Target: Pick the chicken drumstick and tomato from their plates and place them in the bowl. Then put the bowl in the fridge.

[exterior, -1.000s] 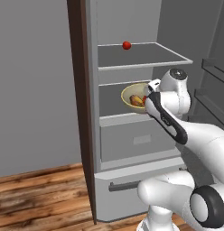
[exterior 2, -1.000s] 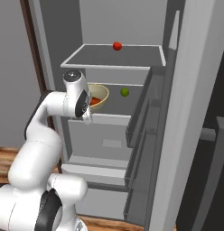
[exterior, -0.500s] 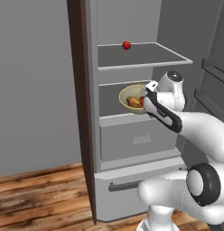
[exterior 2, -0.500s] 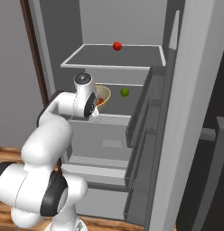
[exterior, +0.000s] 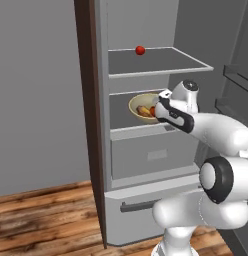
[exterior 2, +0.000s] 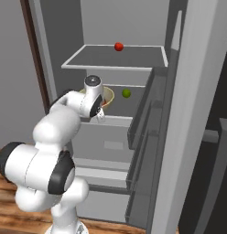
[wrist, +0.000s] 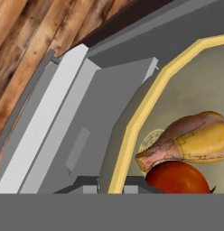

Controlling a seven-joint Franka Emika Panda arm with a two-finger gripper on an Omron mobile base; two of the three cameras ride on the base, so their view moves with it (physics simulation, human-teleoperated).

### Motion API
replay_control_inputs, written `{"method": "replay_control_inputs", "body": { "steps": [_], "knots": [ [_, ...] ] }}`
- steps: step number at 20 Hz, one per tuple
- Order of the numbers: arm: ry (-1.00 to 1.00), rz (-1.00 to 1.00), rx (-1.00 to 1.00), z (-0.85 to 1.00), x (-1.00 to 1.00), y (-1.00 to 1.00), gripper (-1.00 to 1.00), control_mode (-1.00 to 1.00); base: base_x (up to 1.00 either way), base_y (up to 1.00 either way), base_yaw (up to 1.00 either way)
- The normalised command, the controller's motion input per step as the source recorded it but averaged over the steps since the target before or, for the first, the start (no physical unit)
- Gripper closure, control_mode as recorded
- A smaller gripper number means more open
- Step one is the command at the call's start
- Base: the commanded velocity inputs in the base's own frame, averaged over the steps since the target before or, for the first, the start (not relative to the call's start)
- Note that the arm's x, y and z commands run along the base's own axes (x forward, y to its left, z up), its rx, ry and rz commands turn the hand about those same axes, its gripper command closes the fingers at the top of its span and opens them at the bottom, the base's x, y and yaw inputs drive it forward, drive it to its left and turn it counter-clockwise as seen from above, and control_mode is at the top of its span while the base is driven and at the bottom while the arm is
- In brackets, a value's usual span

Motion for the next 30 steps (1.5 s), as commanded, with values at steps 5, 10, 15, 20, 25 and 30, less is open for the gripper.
{"method": "replay_control_inputs", "body": {
  "steps": [5, 10, 15, 20, 25, 30],
  "knots": [
    [0.0, 0.03, 0.01, -0.24, 0.23, 0.03, 1.0, -1.0, 0.0, 0.0, 0.0],
    [-0.02, 0.0, 0.0, -0.16, 0.2, 0.06, 1.0, -1.0, 0.0, 0.0, 0.0],
    [-0.03, 0.0, 0.0, -0.16, 0.24, 0.05, 1.0, -1.0, 0.0, 0.0, 0.0],
    [0.0, 0.0, 0.01, -0.17, 0.23, 0.04, 1.0, -1.0, 0.0, 0.0, 0.0],
    [0.0, 0.0, 0.02, -0.12, 0.34, 0.03, 1.0, -1.0, 0.0, 0.0, 0.0],
    [0.0, 0.0, 0.0, -0.1, 0.34, 0.05, 1.0, -1.0, 0.0, 0.0, 0.0]
  ]
}}
